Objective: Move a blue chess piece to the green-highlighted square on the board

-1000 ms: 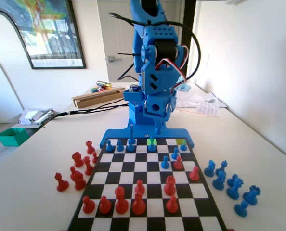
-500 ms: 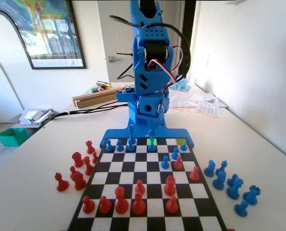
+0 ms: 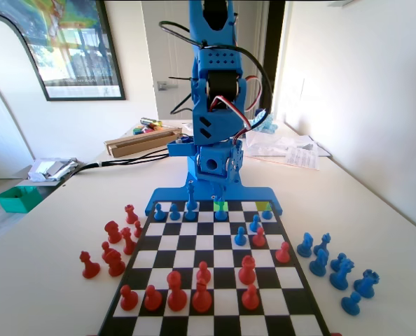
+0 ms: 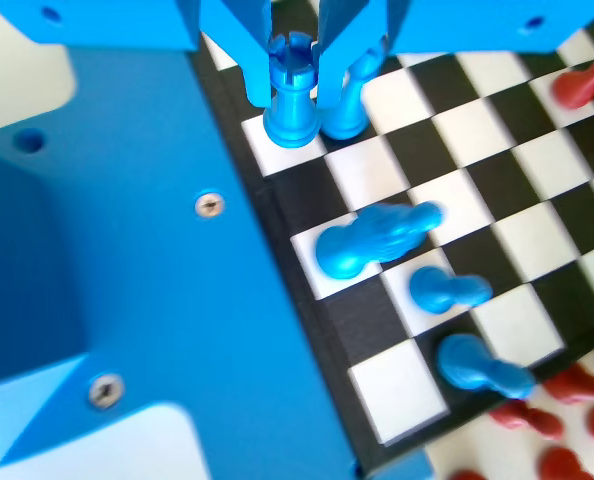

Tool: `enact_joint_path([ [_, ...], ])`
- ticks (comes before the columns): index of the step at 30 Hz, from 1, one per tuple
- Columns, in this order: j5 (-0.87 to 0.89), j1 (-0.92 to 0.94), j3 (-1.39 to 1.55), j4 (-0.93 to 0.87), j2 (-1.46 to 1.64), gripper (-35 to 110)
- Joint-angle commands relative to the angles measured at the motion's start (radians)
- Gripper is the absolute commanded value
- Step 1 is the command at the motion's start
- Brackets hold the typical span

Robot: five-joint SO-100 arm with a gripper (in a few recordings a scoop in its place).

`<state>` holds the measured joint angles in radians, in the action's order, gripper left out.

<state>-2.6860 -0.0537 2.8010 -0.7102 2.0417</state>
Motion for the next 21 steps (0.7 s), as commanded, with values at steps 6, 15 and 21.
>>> enact_joint_path([
  [6, 0.006, -0.025, 0.051, 0.084, -0.009, 1],
  [15, 0.012, -0.029, 0.057, 0.1, -0.012, 1],
  [21, 0.032, -0.044, 0.074, 0.153, -0.014, 6],
])
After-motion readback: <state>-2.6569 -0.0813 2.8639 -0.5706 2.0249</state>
